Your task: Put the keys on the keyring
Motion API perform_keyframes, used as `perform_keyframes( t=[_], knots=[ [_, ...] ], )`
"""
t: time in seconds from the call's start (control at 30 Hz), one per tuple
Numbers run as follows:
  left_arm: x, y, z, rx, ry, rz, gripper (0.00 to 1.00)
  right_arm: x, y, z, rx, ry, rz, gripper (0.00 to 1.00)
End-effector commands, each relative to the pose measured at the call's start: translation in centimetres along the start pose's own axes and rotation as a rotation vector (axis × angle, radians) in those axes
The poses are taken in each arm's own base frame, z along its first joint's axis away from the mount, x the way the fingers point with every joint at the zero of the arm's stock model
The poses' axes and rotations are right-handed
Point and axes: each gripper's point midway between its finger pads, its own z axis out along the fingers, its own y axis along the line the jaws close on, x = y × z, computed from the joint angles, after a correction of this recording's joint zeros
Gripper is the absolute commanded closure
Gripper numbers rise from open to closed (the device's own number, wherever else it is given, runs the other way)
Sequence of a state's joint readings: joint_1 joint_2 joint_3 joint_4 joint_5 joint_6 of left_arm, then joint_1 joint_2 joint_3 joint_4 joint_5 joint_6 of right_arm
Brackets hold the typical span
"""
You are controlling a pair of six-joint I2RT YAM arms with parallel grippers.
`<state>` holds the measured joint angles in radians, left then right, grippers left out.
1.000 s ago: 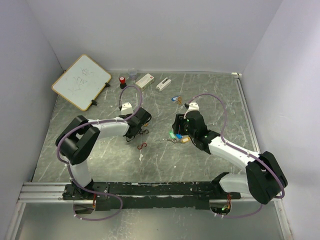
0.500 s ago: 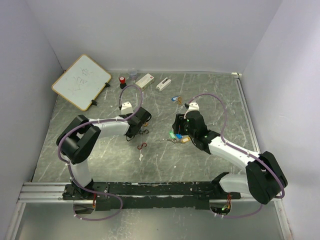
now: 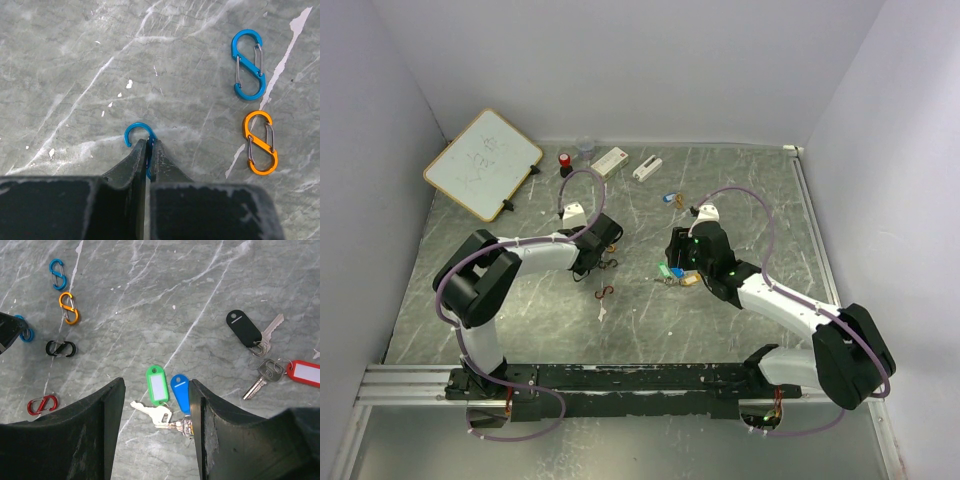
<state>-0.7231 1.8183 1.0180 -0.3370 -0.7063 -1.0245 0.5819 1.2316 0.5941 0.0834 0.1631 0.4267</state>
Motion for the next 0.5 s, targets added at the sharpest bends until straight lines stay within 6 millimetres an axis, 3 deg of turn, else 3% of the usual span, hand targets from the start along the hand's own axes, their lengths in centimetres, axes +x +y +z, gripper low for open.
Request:
perform_keyframes(
  t=[0.0,0.23,0.33,0.47],
  knots=[
    [0.9,0.0,0.2,0.015,0.035,0.038,0.93,1.0,-0.6,-0.2,0.020,0.022,-0.016,0.47],
    [-2.0,-1.4,-2.1,0.169,-0.030,0.152,0.93,2.6,-0.9,0.3,0.037,0.111,-0.057,0.49],
    [-3.4,-2.9,-4.6,0.331,-0.060,0.196,0.93,3.5,-0.9,0.6,0.035,0.147,-0.076,0.50],
    [-4.7,-3.4,-7.4,0.478,-0.108,0.179,0.93,4.2,-0.8,0.7,0.035,0.166,-0.083,0.51]
  ],
)
